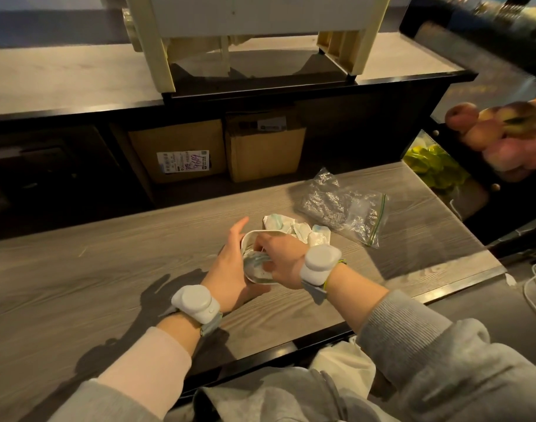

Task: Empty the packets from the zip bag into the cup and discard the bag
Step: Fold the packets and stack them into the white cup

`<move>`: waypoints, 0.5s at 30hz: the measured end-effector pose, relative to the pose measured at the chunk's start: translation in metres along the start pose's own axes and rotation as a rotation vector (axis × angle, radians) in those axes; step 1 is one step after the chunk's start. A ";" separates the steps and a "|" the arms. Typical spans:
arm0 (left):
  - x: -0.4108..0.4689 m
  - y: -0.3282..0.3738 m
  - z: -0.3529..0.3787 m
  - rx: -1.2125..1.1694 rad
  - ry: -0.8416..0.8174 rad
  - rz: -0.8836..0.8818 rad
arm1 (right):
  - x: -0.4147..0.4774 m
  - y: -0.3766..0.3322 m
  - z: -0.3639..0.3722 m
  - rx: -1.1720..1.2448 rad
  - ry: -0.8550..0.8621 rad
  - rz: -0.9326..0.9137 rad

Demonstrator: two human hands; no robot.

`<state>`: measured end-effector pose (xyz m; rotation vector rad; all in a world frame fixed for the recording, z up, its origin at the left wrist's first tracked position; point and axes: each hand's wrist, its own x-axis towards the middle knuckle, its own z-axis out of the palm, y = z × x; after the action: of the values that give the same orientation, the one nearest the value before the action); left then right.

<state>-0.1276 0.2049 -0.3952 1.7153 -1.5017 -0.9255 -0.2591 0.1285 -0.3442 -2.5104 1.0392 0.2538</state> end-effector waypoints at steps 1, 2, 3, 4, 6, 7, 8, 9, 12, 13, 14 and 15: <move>0.000 0.001 0.000 0.007 0.004 0.001 | -0.001 0.000 0.001 -0.010 0.011 0.002; 0.000 0.002 0.000 0.013 0.007 0.003 | -0.001 0.001 0.002 -0.023 0.022 -0.002; 0.000 0.002 -0.001 0.021 0.006 0.005 | -0.001 0.001 0.002 -0.035 0.026 -0.013; 0.000 0.003 -0.001 0.029 0.005 0.005 | -0.001 0.001 0.002 -0.041 0.019 -0.026; 0.001 0.003 -0.001 0.042 0.003 0.000 | 0.001 0.000 0.001 -0.060 -0.014 -0.048; 0.001 0.003 -0.002 0.046 0.003 -0.001 | 0.002 -0.002 0.000 -0.081 -0.030 -0.058; 0.001 0.003 -0.001 0.048 0.002 -0.002 | 0.002 -0.003 0.000 -0.108 -0.040 -0.068; 0.001 0.003 -0.001 0.048 0.001 -0.001 | 0.004 -0.004 0.001 -0.138 -0.046 -0.075; 0.000 0.003 0.000 0.040 0.003 -0.008 | 0.005 -0.006 0.006 -0.201 -0.037 -0.100; 0.000 0.002 0.000 0.042 0.005 -0.011 | 0.006 -0.007 0.008 -0.215 -0.032 -0.103; 0.000 0.002 0.000 0.043 0.006 -0.011 | 0.006 -0.008 0.010 -0.229 -0.028 -0.102; 0.000 0.003 0.001 0.044 0.003 -0.007 | 0.006 -0.008 0.012 -0.234 -0.015 -0.098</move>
<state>-0.1298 0.2045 -0.3934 1.7535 -1.5255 -0.8994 -0.2490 0.1351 -0.3541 -2.7541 0.9234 0.3842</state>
